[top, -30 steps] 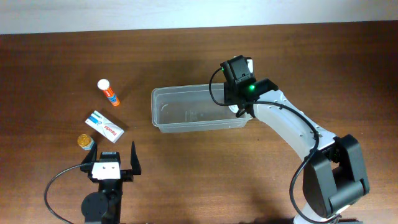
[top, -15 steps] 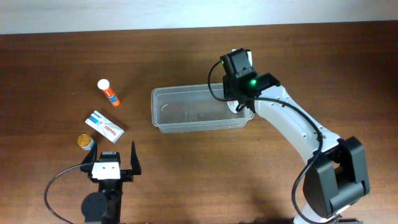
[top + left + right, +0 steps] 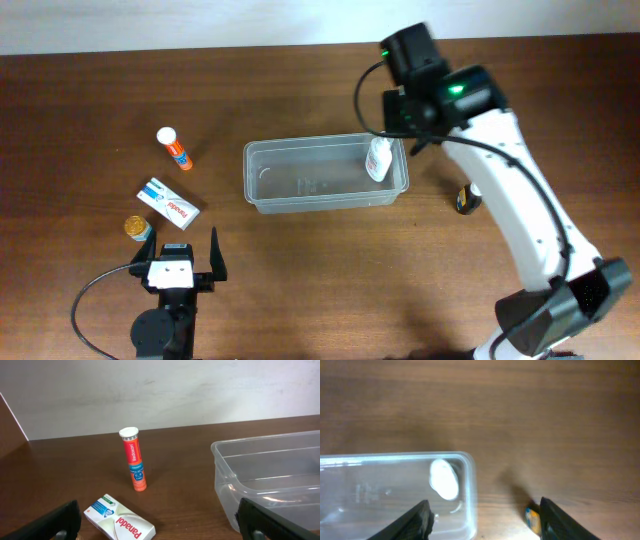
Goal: Pack container
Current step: 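Move the right gripper to the dark bottle and grasp it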
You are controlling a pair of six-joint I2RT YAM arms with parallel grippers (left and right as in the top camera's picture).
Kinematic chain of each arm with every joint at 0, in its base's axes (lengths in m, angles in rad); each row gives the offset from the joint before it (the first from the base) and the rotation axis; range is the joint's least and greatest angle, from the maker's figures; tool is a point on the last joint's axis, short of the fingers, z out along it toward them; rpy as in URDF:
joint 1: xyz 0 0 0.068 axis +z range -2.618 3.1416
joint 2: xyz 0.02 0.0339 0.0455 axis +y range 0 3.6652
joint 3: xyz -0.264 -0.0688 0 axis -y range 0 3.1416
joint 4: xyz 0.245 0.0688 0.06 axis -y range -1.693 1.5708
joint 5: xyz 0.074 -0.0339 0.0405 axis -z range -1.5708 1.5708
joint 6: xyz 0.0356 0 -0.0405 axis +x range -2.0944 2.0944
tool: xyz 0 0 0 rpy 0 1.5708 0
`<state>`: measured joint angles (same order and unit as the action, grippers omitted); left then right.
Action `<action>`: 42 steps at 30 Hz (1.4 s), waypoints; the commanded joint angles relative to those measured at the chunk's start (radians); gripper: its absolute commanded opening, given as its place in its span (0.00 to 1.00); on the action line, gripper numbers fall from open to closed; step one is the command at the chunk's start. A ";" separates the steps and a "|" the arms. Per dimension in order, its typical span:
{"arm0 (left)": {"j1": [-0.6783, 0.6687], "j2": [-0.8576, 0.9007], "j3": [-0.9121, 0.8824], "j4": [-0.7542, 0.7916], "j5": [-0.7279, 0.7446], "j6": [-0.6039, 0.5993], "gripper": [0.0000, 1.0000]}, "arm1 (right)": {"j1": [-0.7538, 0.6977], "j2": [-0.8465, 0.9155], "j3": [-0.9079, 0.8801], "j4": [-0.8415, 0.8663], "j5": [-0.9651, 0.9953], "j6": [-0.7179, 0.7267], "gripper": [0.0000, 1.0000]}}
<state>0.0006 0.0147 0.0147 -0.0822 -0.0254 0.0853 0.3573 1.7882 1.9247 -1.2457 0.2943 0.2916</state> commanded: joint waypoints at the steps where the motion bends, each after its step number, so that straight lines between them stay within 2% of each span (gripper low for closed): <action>1: 0.004 -0.008 -0.005 -0.001 0.011 -0.002 1.00 | -0.072 -0.027 0.050 -0.074 -0.018 0.041 0.64; 9: 0.004 -0.008 -0.005 -0.001 0.011 -0.002 1.00 | -0.316 -0.032 0.046 -0.240 -0.165 0.018 0.64; 15: 0.004 -0.008 -0.005 -0.001 0.011 -0.002 1.00 | -0.463 -0.032 -0.050 -0.231 -0.363 -0.157 0.67; 18: 0.004 -0.008 -0.005 -0.001 0.011 -0.002 1.00 | -0.481 -0.032 -0.130 -0.197 -0.370 -0.192 0.68; 21: 0.004 -0.008 -0.005 -0.001 0.011 -0.002 1.00 | -0.482 -0.032 -0.269 -0.092 -0.378 -0.233 0.68; 29: 0.004 -0.008 -0.005 -0.001 0.011 -0.002 1.00 | -0.482 -0.032 -0.504 0.111 -0.378 -0.236 0.68; 42: 0.004 -0.008 -0.005 -0.001 0.011 -0.002 1.00 | -0.482 -0.031 -0.679 0.289 -0.381 -0.235 0.66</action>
<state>0.0006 0.0147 0.0147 -0.0822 -0.0254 0.0849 -0.1211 1.7645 1.2724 -0.9764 -0.0742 0.0669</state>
